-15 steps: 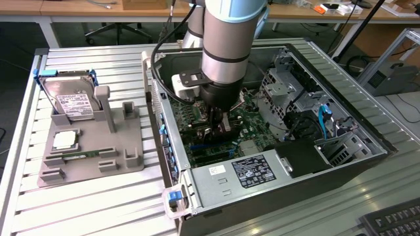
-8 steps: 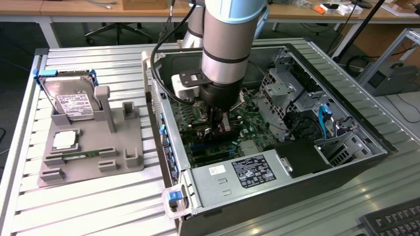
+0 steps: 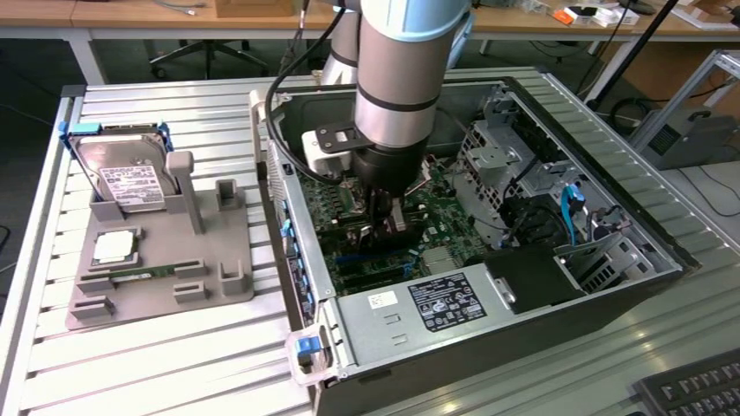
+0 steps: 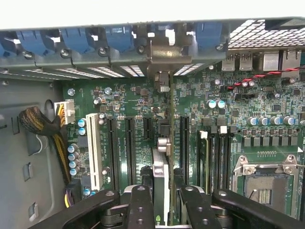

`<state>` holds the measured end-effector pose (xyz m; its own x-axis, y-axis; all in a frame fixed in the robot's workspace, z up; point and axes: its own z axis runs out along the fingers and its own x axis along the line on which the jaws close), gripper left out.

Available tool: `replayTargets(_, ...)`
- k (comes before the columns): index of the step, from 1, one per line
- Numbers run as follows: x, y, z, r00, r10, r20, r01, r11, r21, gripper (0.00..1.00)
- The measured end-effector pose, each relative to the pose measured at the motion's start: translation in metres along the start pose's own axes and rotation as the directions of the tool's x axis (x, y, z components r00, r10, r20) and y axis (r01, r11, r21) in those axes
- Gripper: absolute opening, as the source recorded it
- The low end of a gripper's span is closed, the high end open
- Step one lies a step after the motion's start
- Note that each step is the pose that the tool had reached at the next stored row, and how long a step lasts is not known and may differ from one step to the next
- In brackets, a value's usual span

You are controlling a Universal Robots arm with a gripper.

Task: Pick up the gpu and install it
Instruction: 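Insert the gpu into the slot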

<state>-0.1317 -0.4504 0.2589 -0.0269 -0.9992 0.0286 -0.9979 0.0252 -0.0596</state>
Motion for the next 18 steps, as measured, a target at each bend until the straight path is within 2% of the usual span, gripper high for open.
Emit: replayTargets(18, -0.0002, 0.0003, 0.0045, 0.9999, 0.012, 0.0008, -0.012, 0.9999, -0.0005, 0.27)
